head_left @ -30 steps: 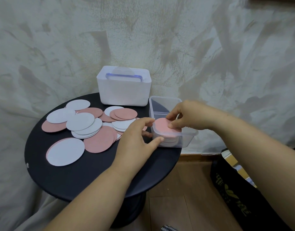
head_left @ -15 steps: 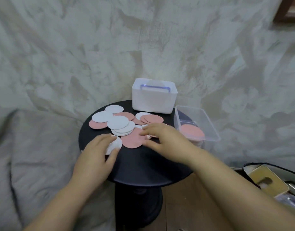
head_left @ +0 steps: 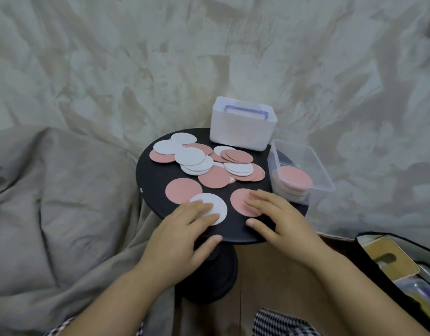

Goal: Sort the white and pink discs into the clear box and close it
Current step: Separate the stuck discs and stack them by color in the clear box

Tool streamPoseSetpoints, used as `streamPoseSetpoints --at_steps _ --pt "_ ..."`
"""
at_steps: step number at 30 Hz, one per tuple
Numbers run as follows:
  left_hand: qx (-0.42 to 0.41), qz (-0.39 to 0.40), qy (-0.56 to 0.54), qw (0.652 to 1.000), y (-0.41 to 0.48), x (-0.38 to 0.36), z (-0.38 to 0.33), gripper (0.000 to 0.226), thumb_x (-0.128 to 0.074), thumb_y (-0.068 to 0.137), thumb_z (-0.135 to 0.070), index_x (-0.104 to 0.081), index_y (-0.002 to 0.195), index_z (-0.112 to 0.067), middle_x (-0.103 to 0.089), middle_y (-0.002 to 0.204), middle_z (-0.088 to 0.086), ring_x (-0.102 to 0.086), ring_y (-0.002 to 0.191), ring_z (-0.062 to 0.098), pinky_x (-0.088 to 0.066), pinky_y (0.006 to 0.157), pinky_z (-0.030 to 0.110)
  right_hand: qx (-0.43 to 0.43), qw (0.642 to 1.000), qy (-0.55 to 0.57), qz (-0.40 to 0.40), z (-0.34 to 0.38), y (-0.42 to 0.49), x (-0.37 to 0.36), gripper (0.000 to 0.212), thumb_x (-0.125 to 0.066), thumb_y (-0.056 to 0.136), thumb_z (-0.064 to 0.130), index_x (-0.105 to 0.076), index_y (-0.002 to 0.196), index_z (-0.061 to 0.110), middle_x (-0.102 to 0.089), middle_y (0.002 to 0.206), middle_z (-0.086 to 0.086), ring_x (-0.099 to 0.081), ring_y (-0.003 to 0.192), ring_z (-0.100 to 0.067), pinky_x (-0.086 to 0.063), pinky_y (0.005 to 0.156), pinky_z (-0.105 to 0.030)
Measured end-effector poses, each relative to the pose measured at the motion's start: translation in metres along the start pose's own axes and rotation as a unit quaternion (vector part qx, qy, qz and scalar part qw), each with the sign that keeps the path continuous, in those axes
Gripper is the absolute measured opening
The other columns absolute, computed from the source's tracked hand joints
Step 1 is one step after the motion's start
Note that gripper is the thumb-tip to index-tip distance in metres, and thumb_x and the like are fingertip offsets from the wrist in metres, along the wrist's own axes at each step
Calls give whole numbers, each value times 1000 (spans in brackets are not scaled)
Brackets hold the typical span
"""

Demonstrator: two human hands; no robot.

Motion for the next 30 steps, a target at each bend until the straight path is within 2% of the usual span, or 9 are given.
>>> streamPoseSetpoints --at_steps 3,6,10,12,14,16,21,27,30 --pt "-7 30 23 999 -1 -2 -1 44 -54 81 -43 -65 110 -13 -64 117 7 -60 108 27 -49 93 42 -10 1000 5 24 2 -9 -3 68 -51 79 64 -40 138 30 -27 139 25 -20 131 7 -13 112 -17" --pt "-28 21 10 999 -5 2 -2 31 -55 80 -32 -70 101 -14 -68 106 2 -63 98 23 -53 84 35 5 999 46 -14 3 -16 -4 72 -56 69 71 -56 127 27 -43 130 23 -38 125 4 -26 112 -24" --pt "-16 -52 -47 997 -6 17 -7 24 -56 85 -29 -73 93 -16 -70 95 -6 -63 89 11 -50 80 27 68 993 38 -91 8 -30 -2 39 -70 70 38 -71 105 21 -61 111 17 -58 106 -2 -45 94 -22" --pt "54 -111 -107 986 -4 29 -11 20 -57 85 -28 -72 94 -20 -68 94 -20 -61 89 -1 -48 80 18 70 988 66 -124 14 -33 4 22 -68 76 27 -73 97 21 -67 101 16 -62 96 1 -49 85 -18" --pt "162 -170 -194 953 -2 38 -13 12 -60 86 -25 -69 93 -27 -67 89 -29 -62 89 -6 -45 78 8 23 978 144 -153 19 -33 13 13 -65 83 22 -70 92 30 -68 92 20 -62 90 2 -49 78 -15" --pt "242 -201 -270 910 -2 37 -15 11 -62 88 -19 -68 90 -28 -69 90 -26 -63 86 -5 -43 74 5 -32 954 234 -183 24 -29 19 22 -64 85 18 -65 88 40 -69 87 19 -63 86 -2 -48 74 -15" --pt "326 -185 -408 832 -2 30 -27 14 -60 88 -16 -68 89 -27 -74 82 -10 -69 78 5 -54 72 23 -79 905 373 -187 47 -9 12 18 -70 79 15 -66 78 32 -69 78 15 -61 73 0 -48 66 -14" --pt "362 -211 -411 810 -16 38 -10 14 -64 84 -12 -68 89 -25 -75 84 -5 -70 82 13 -55 74 30 -100 922 334 -167 66 16 -9 11 -72 78 23 -63 83 29 -66 81 9 -57 74 -1 -44 68 -11" --pt "397 -269 -368 797 -28 50 12 12 -64 85 -17 -67 86 -28 -74 84 -7 -70 81 12 -55 74 34 -54 981 175 -66 76 34 -22 36 -58 88 36 -54 123 27 -55 124 12 -49 112 -3 -40 94 -19"
Point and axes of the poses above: each hand's wrist, its own y-axis towards the middle knuckle, its own x-axis out of the back of the hand, z = x × y, the point moved 3 cm from there along y, towards the middle knuckle
